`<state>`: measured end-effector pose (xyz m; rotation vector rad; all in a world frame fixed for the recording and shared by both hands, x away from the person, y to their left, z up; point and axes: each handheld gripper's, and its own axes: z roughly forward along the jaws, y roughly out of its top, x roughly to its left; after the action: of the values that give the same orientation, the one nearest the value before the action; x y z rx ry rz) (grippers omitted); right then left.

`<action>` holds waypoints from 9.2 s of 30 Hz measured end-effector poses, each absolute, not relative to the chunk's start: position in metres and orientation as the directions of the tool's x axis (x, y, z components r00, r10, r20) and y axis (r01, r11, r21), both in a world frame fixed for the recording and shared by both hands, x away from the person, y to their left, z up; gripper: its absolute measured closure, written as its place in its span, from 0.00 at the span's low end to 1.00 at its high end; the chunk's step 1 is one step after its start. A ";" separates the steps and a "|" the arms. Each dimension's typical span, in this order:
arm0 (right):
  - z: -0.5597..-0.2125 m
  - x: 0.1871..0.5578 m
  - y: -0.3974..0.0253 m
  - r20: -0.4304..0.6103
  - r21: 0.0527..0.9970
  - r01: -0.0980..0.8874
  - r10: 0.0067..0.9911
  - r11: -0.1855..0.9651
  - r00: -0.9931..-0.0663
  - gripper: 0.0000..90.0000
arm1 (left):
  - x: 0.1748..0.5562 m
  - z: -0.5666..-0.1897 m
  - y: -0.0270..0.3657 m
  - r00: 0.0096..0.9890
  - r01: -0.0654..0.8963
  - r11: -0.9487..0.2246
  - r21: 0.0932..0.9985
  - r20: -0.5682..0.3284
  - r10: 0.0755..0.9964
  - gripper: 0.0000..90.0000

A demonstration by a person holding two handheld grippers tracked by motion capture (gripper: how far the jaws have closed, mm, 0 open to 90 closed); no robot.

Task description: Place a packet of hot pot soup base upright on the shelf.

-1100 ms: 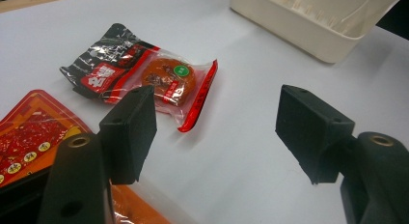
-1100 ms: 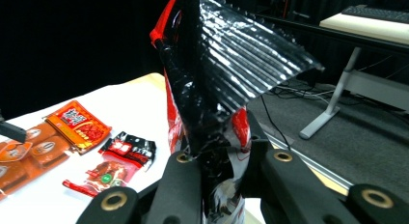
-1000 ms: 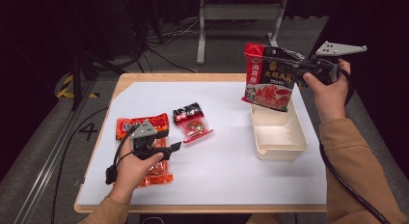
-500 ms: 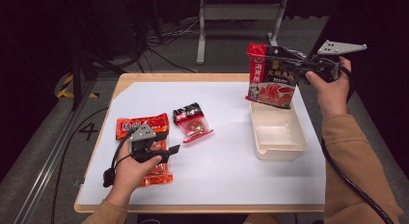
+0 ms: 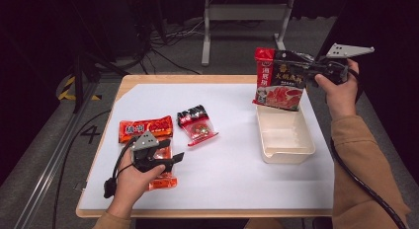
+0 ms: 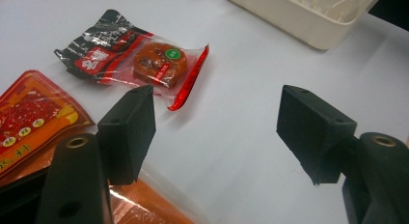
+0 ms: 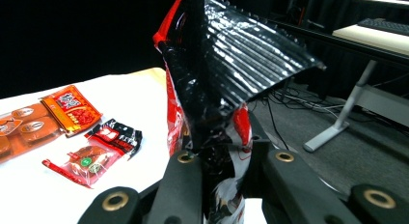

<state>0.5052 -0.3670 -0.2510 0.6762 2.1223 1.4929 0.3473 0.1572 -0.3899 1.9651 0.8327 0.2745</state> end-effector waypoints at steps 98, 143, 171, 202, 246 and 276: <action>-0.328 0.494 -0.378 -0.020 0.904 0.314 0.761 0.291 -0.648 0.69 | 0.361 -0.389 0.142 0.785 0.422 -0.353 0.835 -0.142 0.603 0.33; -0.296 0.371 -0.333 -0.059 0.938 0.223 0.758 0.264 -0.650 0.23 | 0.373 -0.385 0.135 0.800 0.408 -0.351 0.843 -0.145 0.582 0.28; -0.361 0.350 -0.279 -0.020 0.929 0.225 0.646 0.294 -0.763 0.22 | 0.375 -0.382 0.149 0.780 0.404 -0.337 0.850 -0.128 0.612 0.22; -0.383 0.337 -0.248 -0.009 0.915 0.223 0.570 0.336 -0.821 0.23 | 0.392 -0.366 0.195 0.695 0.393 -0.277 0.877 -0.087 0.713 0.18; -0.395 0.334 -0.231 -0.028 0.888 0.222 0.529 0.402 -0.848 0.23 | 0.458 -0.419 0.297 0.491 0.544 -0.223 0.809 -0.091 0.867 0.16; -0.394 0.329 -0.229 -0.045 0.881 0.211 0.519 0.423 -0.853 0.22 | 0.472 -0.446 0.301 0.422 0.679 -0.174 0.713 -0.185 0.888 0.11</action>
<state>0.3293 -0.2287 -0.3940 0.6308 2.3713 1.4016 0.4723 0.3011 -0.4459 1.9265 1.3286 0.3529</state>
